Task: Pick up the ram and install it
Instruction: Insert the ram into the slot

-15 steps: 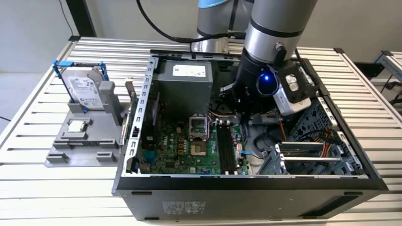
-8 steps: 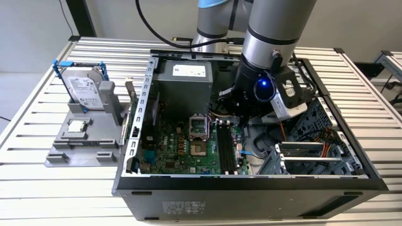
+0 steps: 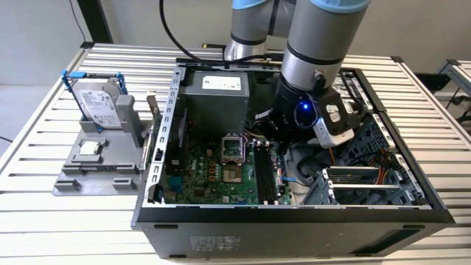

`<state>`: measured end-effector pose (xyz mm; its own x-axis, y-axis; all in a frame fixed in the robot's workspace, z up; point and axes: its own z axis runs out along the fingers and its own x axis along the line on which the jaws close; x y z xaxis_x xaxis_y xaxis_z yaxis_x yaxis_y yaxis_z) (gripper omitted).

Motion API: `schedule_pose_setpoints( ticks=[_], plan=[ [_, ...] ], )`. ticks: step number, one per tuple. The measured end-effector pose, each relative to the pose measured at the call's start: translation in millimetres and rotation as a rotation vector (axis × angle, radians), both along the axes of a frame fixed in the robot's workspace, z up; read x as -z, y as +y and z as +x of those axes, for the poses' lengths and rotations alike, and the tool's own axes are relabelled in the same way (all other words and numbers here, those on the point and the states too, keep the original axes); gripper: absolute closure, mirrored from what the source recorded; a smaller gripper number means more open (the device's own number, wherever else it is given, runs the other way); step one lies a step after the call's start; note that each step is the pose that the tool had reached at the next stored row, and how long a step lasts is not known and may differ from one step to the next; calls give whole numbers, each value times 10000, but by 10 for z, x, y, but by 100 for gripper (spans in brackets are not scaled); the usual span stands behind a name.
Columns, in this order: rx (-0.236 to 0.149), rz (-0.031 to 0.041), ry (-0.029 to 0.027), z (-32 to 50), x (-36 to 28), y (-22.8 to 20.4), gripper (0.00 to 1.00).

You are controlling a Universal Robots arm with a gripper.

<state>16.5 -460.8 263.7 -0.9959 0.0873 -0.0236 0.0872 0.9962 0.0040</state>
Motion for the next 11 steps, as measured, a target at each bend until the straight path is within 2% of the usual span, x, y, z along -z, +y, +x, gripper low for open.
schedule_pose_setpoints(
  ticks=[11],
  plan=[
    [-165,1,0,-1,199,0,100]
  ],
)
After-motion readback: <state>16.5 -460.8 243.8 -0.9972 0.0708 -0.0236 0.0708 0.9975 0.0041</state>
